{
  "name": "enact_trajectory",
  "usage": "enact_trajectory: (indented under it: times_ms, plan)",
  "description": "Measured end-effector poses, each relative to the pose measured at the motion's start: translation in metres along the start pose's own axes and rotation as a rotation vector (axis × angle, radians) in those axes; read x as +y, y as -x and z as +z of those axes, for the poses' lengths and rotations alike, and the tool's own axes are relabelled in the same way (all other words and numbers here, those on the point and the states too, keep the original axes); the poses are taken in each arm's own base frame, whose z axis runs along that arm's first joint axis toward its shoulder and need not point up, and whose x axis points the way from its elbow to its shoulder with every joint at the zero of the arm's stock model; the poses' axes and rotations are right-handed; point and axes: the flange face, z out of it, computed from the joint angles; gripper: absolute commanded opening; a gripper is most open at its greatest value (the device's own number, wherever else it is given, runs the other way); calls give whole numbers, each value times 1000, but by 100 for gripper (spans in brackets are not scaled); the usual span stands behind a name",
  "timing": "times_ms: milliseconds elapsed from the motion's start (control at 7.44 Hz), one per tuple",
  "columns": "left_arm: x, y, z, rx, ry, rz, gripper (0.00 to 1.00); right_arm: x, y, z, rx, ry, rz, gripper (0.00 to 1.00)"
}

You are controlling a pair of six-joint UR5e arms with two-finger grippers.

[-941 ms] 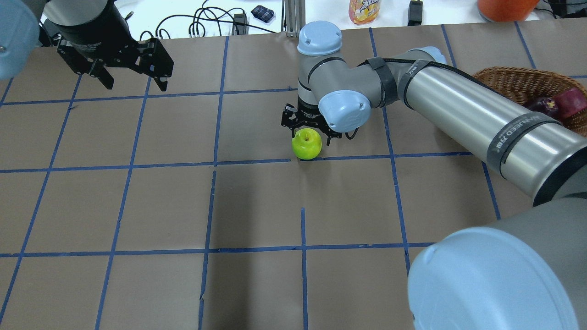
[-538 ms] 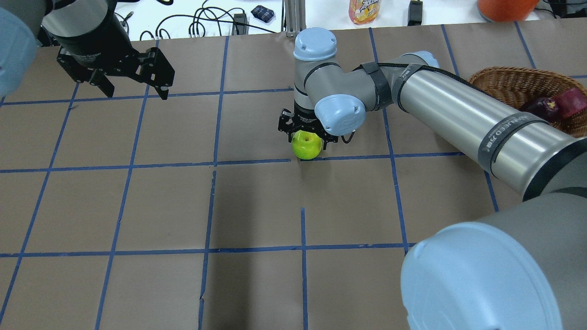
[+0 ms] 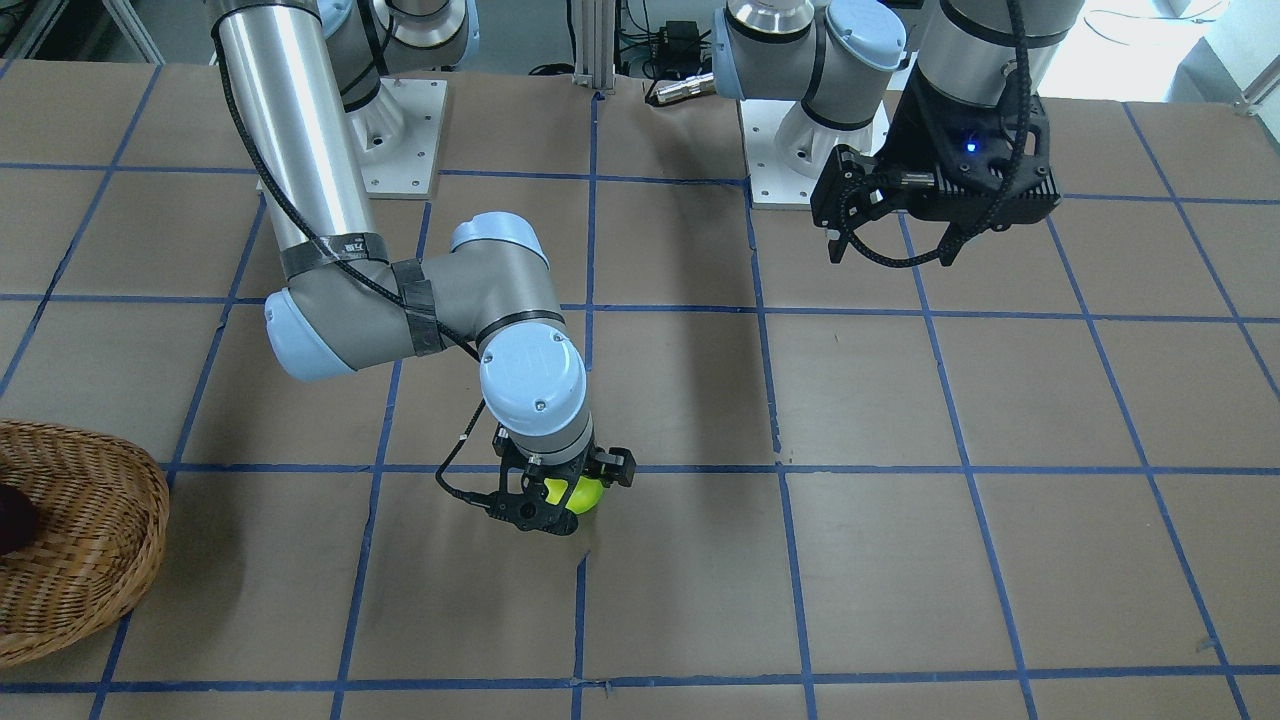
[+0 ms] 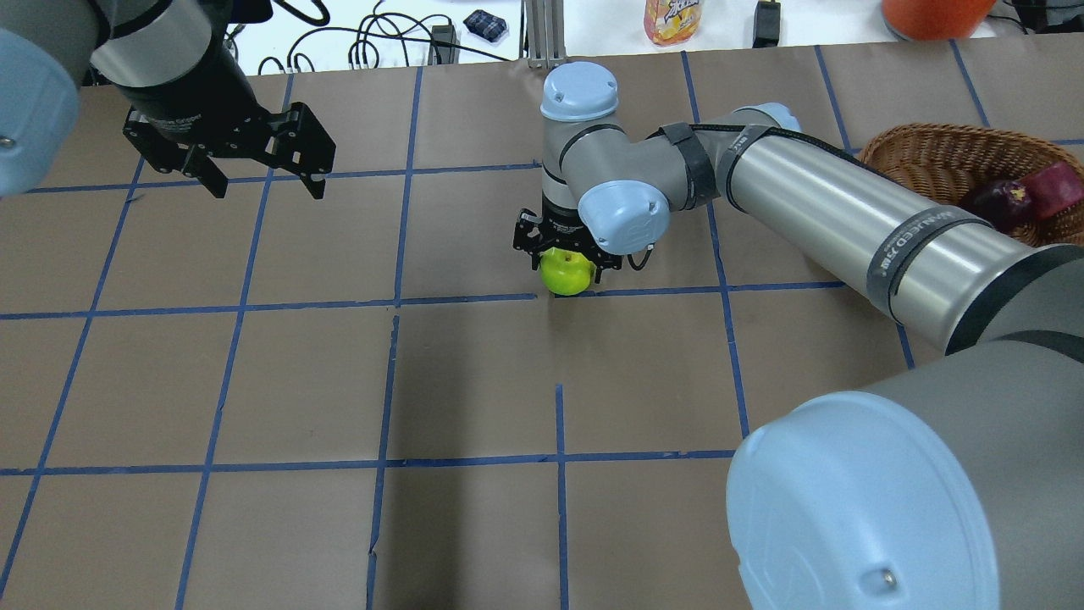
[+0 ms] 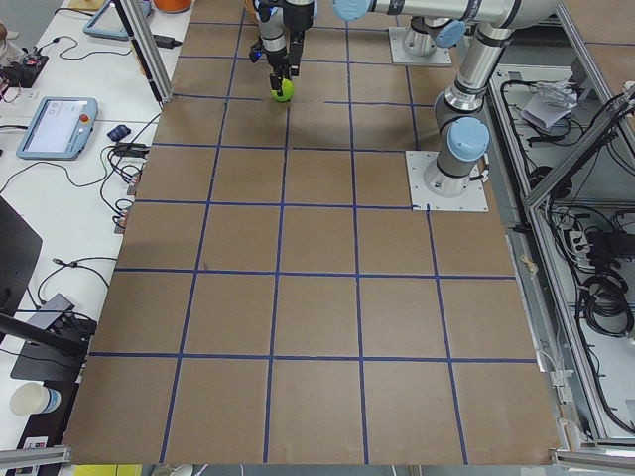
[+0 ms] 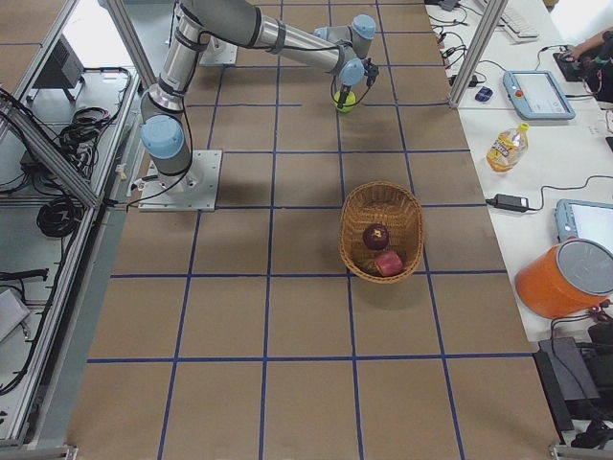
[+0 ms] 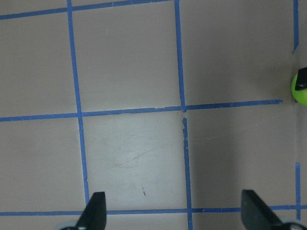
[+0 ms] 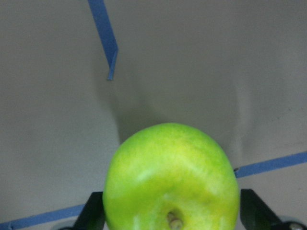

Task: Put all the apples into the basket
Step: 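Carry the green apple to the basket with the right gripper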

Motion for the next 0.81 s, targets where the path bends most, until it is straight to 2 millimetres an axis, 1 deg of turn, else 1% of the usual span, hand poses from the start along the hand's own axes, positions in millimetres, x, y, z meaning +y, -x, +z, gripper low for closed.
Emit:
enact_trajectory:
  times_ms: [134,269,538,672,806]
  plan:
    - [0,0,0,5,0,-7,100,-1,1,4,-5,7,-1,45]
    - [-1,0,1,6,-3,-10,100,-2,1,7,-8,7,-2,0]
    - [-1,1,1,4,-6,-13,100,-4,2,5,-14,-3,-4,0]
    - [-2,1,1,3,-6,-14,100,-5,2,-5,-20,-17,-4,0]
    - [-2,2,1,3,-7,-14,100,-8,-1,-26,-26,-34,1,0]
